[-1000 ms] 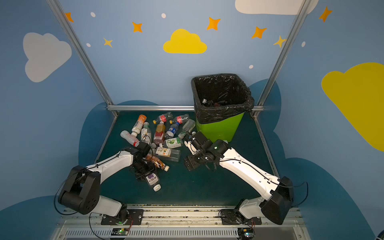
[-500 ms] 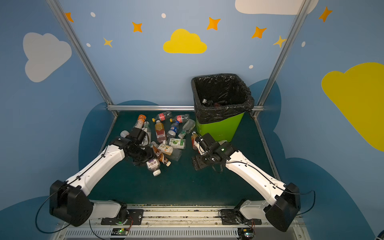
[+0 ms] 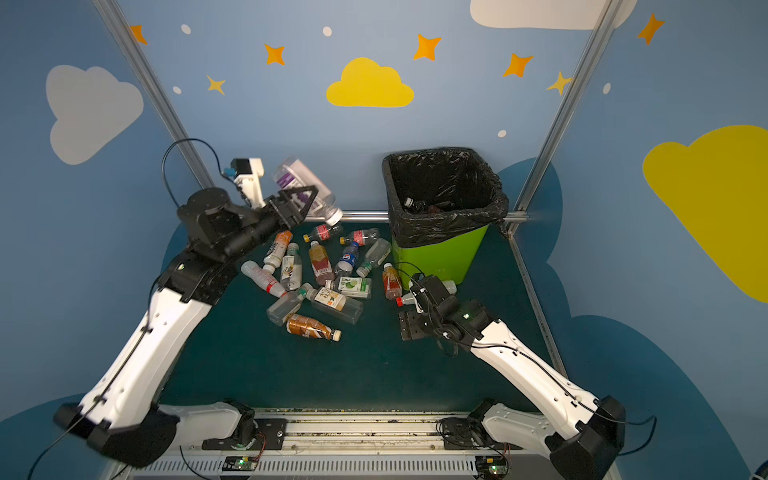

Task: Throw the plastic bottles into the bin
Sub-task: 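Lift the grape-juice bottle over the bin and open the left gripper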

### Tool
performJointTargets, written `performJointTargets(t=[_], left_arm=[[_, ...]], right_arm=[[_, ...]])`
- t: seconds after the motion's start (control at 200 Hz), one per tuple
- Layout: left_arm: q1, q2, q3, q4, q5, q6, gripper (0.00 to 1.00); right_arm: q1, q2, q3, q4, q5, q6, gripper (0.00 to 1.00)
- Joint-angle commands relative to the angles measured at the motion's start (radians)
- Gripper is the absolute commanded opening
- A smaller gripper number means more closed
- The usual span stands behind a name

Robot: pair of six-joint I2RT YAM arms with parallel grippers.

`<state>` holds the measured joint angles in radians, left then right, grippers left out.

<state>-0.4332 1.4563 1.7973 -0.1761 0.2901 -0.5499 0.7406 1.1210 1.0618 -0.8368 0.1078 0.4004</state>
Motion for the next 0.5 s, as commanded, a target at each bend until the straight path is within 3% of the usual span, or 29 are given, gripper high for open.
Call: performJointTargets(t=[0.0,0.085,0.115,0.145,0.165,0.23,0.411,0.496], left_arm=[[-0.063,0.313,0.362,0.018,0.140,0.089,0.56],[-0.108,0.671,0.917,-0.226,0.204,0.134,0.63],[-0.118,0.818,1.158,-0.329,0.200,0.144,0.72],[-0.118,0.943,1.339,-0.384,0.189,0.129,0.90],[-0.105,0.945,1.294,-0.365,0.219,0.092,0.99],[-0.073,0.867,1.112,-0.304,0.219,0.020,1.00],[-0.087,0.607,0.944,-0.398,0.091,0.222,1.00],[-0.088,0.460,0.796,-0.387,0.044,0.279,1.00]], right_arm=[[-0.013,0.005,0.029,0.007,0.027,0.006,0.87],[-0.017,0.021,0.036,0.002,0.027,0.009,0.87],[-0.020,0.025,0.039,0.001,0.023,0.011,0.87],[-0.020,0.030,0.045,-0.007,0.021,0.012,0.87],[-0.021,0.032,0.048,-0.013,0.021,0.014,0.87],[-0.023,0.032,0.059,-0.037,0.028,0.029,0.87],[-0.032,-0.011,0.043,-0.017,0.026,0.046,0.87],[-0.035,-0.014,0.041,-0.008,0.026,0.056,0.87]])
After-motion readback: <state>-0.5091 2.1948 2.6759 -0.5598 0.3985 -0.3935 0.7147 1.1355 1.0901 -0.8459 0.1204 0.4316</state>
